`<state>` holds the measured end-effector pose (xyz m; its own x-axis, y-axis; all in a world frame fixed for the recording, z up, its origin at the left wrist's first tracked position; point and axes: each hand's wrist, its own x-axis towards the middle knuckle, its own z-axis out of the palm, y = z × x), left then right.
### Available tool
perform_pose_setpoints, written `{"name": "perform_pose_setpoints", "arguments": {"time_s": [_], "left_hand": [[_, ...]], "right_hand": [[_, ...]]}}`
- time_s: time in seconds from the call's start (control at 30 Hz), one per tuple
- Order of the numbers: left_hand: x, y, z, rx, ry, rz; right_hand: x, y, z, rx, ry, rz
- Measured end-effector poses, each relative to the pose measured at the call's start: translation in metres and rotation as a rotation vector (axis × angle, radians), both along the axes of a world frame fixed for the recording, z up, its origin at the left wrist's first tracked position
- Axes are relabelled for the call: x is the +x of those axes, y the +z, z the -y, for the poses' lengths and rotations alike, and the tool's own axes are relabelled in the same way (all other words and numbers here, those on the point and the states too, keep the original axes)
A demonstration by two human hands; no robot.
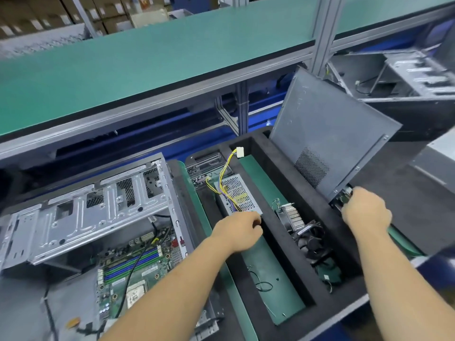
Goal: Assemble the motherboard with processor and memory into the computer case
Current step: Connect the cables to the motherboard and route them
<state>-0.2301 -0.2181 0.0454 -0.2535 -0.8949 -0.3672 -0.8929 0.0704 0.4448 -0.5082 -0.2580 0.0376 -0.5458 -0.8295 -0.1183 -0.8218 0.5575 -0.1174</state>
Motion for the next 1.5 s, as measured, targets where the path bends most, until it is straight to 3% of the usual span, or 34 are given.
{"name": "perform_pose_setpoints", "arguments": {"time_s": [0.1, 0.2, 0.3, 0.37, 0.43, 0.5, 0.57, 0.7, 0.8, 0.97, 1.1, 1.33, 1.5], "left_hand": [[-0.015, 0.011, 0.004, 0.173, 0.295, -0.423], [-0.028, 0.035, 0.008, 0.476, 0.656, -0.911], [-0.017, 0.058, 0.018, 0.675, 0.869, -1.379], [0.002, 0.071, 0.024, 0.598, 0.966, -1.502], [0.016, 0.08, 0.026, 0.446, 1.023, -1.461], [0.024, 0.081, 0.022, 0.311, 1.084, -1.36], [0.026, 0.08, 0.018, 0.201, 1.105, -1.289], [0.019, 0.077, 0.01, 0.129, 1.074, -1.182], [0.007, 0.066, 0.005, 0.136, 1.026, -1.091], [-0.01, 0.044, -0.005, 0.238, 1.084, -1.025], [-0.021, 0.035, -0.011, 0.275, 1.116, -1.006], [-0.023, 0.03, -0.014, 0.294, 1.113, -1.02], [-0.015, 0.031, -0.011, 0.275, 1.105, -1.006]], "right_hand": [[0.032, 0.044, -0.003, -0.129, 0.122, -0.153], [0.082, 0.078, -0.021, -0.418, 0.316, -0.199], [0.125, 0.084, -0.046, -0.812, 0.701, 0.025], [0.142, 0.074, -0.056, -0.966, 0.956, 0.177], [0.15, 0.055, -0.06, -0.973, 1.061, 0.348], [0.147, 0.027, -0.064, -0.889, 0.963, 0.55], [0.132, -0.006, -0.069, -0.742, 0.657, 0.703], [0.084, -0.068, -0.074, -0.257, -0.154, 0.5], [0.066, -0.095, -0.072, 0.091, -0.473, 0.612], [0.046, -0.133, -0.06, 0.268, -0.449, 0.795], [0.037, -0.149, -0.062, 0.221, -0.389, 0.818], [0.041, -0.123, -0.059, 0.129, -0.158, 0.756], [0.038, -0.07, -0.038, 0.242, 0.045, 0.581]]}}
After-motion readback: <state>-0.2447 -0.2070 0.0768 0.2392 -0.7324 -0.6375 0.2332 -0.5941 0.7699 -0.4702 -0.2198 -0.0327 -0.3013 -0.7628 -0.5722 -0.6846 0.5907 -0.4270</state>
